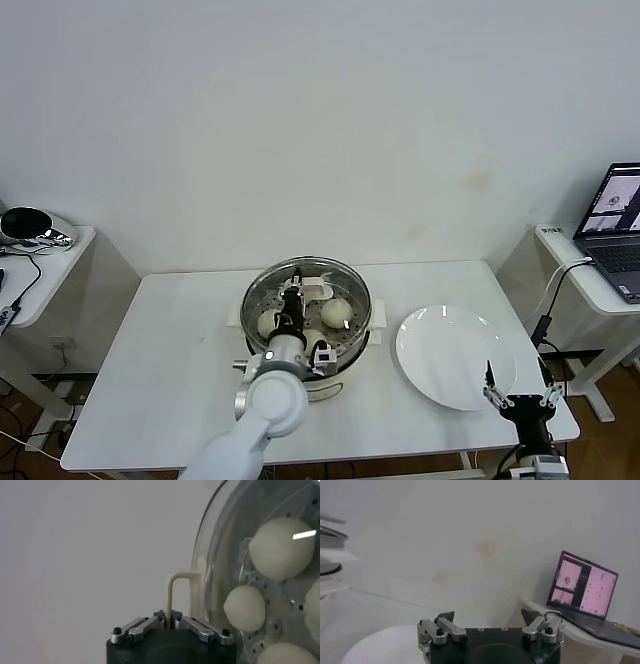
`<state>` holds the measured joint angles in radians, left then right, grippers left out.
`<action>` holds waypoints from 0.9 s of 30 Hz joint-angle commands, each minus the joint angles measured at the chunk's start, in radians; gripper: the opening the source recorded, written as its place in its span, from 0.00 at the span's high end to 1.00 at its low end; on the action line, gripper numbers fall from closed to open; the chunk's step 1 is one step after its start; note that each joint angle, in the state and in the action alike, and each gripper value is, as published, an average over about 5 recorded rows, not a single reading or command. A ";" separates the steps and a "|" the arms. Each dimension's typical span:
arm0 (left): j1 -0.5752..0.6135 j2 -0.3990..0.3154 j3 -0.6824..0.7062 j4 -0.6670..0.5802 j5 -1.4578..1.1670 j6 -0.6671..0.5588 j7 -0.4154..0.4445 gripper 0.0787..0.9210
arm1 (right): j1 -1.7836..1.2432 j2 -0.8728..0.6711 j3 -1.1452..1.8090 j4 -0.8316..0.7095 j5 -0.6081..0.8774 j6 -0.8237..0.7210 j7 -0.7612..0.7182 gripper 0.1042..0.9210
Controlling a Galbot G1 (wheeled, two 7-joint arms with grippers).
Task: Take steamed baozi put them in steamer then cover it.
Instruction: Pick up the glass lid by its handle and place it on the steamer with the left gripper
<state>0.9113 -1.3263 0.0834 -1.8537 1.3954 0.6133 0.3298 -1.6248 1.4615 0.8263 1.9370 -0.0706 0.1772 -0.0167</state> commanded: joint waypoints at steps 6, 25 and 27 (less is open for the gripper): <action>0.021 -0.027 -0.011 0.024 0.031 -0.006 0.002 0.93 | -0.002 -0.007 0.000 -0.003 0.000 0.004 -0.001 0.12; 0.015 -0.056 -0.023 0.086 0.062 -0.035 -0.044 0.93 | -0.001 -0.023 0.004 -0.020 0.008 0.017 -0.005 0.12; 0.017 -0.059 -0.027 0.091 0.068 -0.041 -0.049 0.93 | -0.001 -0.024 0.003 -0.021 0.009 0.018 -0.005 0.12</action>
<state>0.9252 -1.3780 0.0607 -1.7834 1.4448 0.5835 0.2925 -1.6261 1.4382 0.8299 1.9192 -0.0630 0.1937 -0.0214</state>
